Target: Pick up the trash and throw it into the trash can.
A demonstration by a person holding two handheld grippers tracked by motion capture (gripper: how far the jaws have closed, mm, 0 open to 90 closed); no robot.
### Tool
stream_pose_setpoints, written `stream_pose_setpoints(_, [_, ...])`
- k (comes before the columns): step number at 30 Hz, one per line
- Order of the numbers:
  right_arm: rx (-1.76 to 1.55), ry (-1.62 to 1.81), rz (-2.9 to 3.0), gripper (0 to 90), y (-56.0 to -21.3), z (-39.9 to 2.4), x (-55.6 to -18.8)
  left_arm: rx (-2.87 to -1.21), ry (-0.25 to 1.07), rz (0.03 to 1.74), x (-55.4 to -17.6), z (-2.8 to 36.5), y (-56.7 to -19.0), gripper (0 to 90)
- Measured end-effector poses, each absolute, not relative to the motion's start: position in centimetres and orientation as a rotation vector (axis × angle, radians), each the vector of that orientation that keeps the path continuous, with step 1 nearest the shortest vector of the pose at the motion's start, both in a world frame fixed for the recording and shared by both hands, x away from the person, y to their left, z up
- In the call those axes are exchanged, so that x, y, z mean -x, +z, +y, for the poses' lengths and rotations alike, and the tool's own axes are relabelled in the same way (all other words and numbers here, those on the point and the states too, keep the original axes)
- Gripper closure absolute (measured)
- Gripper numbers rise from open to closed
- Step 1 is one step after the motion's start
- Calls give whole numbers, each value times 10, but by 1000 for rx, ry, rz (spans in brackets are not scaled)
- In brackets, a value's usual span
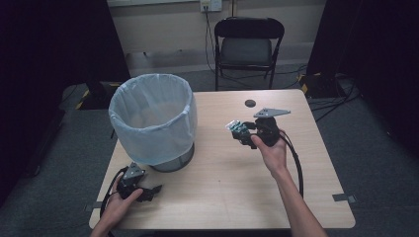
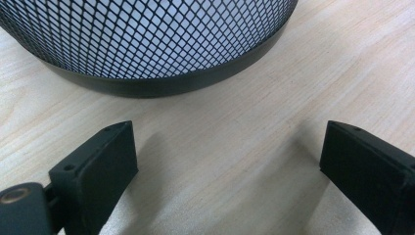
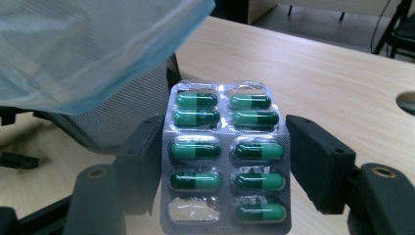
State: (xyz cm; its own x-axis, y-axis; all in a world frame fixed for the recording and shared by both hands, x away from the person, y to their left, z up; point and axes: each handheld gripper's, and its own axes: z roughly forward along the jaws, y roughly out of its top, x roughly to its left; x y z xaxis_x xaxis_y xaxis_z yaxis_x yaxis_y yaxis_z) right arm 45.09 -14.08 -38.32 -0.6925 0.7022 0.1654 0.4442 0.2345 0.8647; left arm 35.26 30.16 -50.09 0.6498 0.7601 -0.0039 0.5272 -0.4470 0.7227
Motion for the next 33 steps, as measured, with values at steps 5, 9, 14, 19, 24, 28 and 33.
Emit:
stream_pose_setpoints(5, [-1028, 1487, 2234, 338, -367, -133, -452, -2155, 420, 994, -353, 302, -501, 63])
stream_pose_setpoints(9, [-994, 1522, 2220, 338, -351, -126, -454, -2156, 420, 994, -353, 302, -501, 63])
stream_pose_setpoints(14, [-952, 1564, 2208, 338, -332, -121, -456, -2156, 420, 995, -353, 302, -501, 63])
stream_pose_setpoints(19, [-913, 1612, 2187, 338, -317, -114, -458, -2156, 420, 994, -353, 302, -501, 63])
stream_pose_setpoints(24, [-885, 1631, 2188, 338, -307, -108, -460, -2156, 420, 994, -353, 302, -501, 63])
stream_pose_setpoints(28, [-852, 1677, 2175, 338, -294, -99, -462, -2156, 420, 994, -353, 302, -501, 63])
stream_pose_setpoints(33, [-813, 1722, 2160, 338, -278, -90, -462, -2156, 420, 994, -353, 302, -501, 63])
